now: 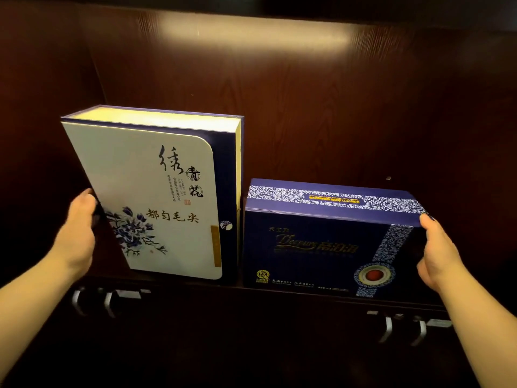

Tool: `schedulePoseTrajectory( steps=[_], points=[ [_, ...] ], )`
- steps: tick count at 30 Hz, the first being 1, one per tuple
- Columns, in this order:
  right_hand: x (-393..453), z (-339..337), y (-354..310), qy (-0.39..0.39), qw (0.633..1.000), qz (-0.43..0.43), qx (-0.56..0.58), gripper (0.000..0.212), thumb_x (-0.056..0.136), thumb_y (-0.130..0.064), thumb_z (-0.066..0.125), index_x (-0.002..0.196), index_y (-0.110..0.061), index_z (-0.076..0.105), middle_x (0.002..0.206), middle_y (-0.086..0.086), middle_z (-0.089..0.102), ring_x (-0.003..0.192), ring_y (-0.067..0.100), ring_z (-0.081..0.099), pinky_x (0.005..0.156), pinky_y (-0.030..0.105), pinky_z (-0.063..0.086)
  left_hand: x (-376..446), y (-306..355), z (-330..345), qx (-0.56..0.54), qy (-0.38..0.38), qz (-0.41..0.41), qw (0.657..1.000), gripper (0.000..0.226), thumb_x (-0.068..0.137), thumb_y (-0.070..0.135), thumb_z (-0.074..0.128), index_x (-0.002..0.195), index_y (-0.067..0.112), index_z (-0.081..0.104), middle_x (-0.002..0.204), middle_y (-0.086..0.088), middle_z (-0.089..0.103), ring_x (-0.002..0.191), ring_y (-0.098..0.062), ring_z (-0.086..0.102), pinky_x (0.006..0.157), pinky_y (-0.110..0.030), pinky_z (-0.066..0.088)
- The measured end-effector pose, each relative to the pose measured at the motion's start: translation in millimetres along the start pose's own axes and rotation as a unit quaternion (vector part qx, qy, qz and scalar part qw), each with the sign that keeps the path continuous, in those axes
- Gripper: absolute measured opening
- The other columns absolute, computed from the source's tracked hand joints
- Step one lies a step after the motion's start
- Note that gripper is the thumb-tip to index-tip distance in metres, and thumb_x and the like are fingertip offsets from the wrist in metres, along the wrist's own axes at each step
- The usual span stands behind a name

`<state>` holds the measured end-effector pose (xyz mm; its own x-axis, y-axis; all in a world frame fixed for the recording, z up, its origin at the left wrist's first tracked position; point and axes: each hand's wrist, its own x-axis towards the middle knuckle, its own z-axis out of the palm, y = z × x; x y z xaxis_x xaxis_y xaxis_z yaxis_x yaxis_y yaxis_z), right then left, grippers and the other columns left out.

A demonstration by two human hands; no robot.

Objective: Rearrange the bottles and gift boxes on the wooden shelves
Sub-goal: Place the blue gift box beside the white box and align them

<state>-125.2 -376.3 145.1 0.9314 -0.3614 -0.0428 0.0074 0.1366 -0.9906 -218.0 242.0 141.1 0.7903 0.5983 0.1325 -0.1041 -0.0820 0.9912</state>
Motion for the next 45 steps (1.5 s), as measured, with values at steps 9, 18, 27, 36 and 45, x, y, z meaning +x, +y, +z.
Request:
schedulePoseTrajectory(
  steps=[9,18,27,36,45],
  points=[
    [1,1,-2,-0.005,1.0,0.004,0.001,0.034,0.098,-0.043,0.049,0.126,-0.032,0.064,0.126,0.004,0.069,0.118,0.022,0.063,0.1,0.042,0.046,3,-30,20,0.09,-0.033,0.035,0.995,0.084,0.06,0.047,0.086,0.126,0.025,0.04,0.119,0.003,0.057,0.107,-0.016,0.057,0.088,-0.038,0.047],
    [1,1,-2,0.003,1.0,0.006,-0.004,0.037,0.098,-0.044,0.049,0.131,-0.033,0.061,0.131,0.003,0.067,0.122,0.023,0.06,0.106,0.046,0.042,4,-40,28,0.086,-0.001,0.056,0.995,0.088,0.057,0.049,0.09,0.124,0.027,0.037,0.123,0.003,0.055,0.11,-0.018,0.056,0.085,-0.037,0.048],
    [-3,4,-6,0.003,1.0,0.012,-0.011,0.031,0.098,-0.045,0.047,0.123,-0.038,0.063,0.128,0.002,0.067,0.121,0.023,0.06,0.103,0.045,0.043,2,-36,37,0.062,-0.017,0.061,0.996,0.068,0.053,0.052,0.09,0.102,0.047,0.043,0.115,0.016,0.055,0.101,0.002,0.054,0.075,-0.024,0.046],
    [-2,5,-7,0.005,1.0,0.01,-0.006,0.035,0.101,-0.042,0.043,0.131,-0.033,0.06,0.132,0.005,0.065,0.123,0.024,0.059,0.106,0.046,0.042,2,-40,39,0.068,-0.024,0.062,0.995,0.076,0.054,0.056,0.09,0.112,0.041,0.044,0.116,0.017,0.056,0.102,0.0,0.055,0.079,-0.031,0.048],
    [-1,4,-8,0.001,1.0,0.013,-0.011,0.038,0.103,-0.042,0.041,0.136,-0.031,0.057,0.137,0.007,0.062,0.127,0.025,0.056,0.111,0.051,0.038,4,-42,39,0.089,-0.016,0.05,0.995,0.091,0.052,0.059,0.089,0.122,0.032,0.039,0.119,0.011,0.057,0.107,-0.01,0.057,0.082,-0.033,0.048]
  ],
)
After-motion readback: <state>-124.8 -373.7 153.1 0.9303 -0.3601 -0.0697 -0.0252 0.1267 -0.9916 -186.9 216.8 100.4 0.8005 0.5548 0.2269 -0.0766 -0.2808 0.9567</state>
